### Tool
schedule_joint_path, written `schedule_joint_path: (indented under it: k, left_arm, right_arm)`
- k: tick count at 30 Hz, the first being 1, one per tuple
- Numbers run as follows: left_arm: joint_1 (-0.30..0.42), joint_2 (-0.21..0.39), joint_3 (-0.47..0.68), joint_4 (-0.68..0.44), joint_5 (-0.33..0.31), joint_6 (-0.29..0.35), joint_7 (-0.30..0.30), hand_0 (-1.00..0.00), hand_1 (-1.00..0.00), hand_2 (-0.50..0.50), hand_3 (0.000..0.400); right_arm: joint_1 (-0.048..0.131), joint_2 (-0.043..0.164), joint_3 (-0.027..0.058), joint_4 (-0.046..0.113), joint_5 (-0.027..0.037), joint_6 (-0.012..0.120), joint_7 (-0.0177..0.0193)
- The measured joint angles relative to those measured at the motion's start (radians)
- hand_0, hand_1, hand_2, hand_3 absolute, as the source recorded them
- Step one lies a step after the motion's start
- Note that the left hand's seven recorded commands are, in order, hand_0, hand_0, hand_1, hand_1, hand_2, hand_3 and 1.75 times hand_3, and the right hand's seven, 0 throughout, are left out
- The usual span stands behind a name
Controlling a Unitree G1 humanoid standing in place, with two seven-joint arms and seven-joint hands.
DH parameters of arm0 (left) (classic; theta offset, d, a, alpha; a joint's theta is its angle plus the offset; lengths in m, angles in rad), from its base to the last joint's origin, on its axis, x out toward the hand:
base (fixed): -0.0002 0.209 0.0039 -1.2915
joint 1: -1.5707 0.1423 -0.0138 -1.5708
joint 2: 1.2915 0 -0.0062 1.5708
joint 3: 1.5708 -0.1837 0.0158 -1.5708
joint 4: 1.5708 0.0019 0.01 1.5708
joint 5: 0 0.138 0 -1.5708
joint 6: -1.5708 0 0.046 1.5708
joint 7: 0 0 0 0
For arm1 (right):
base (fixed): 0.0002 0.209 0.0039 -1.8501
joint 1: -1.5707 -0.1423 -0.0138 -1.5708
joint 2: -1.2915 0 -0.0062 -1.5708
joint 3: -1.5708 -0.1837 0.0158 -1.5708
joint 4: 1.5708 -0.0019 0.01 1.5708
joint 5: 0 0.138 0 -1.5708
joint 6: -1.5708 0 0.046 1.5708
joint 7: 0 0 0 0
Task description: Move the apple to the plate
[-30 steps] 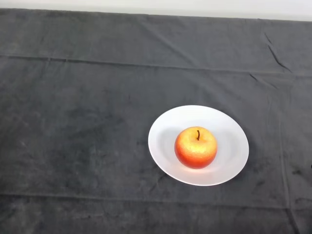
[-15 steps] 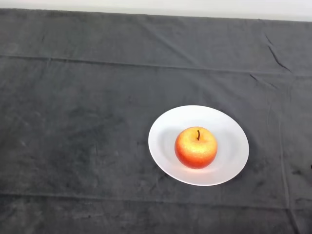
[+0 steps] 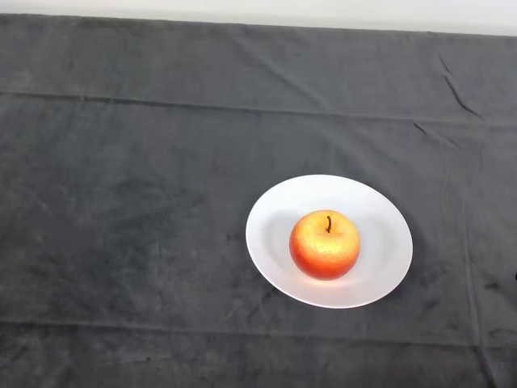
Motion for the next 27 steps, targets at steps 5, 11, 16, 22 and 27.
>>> schedule_joint_path:
  k: [5,11,16,22,27]
  left_arm:
    - [0.000,-0.002,0.001,0.000,0.011,0.000,0.000,0.00,0.00,0.00,0.000]
    - [-0.001,-0.002,0.002,0.000,0.012,0.000,-0.015,0.00,0.00,0.00,0.000]
    - [-0.001,-0.003,0.008,0.000,0.012,0.000,-0.024,0.00,0.00,0.00,0.000]
    - [-0.001,-0.008,0.032,0.000,0.013,0.000,-0.034,0.00,0.00,0.00,0.000]
    - [-0.001,-0.009,0.034,0.000,0.015,0.000,-0.034,0.00,0.00,0.00,0.000]
  right_arm:
    - [0.000,0.000,0.0003,0.000,0.0000,0.000,0.0000]
    - [0.000,0.000,0.0007,0.000,0.0000,0.000,0.0000]
    - [0.000,0.000,0.0010,0.000,0.0000,0.000,0.0000]
    - [0.000,0.000,0.0013,0.000,0.0000,0.000,0.0000]
    - [0.000,0.000,0.0016,0.000,0.0000,0.000,0.0000]
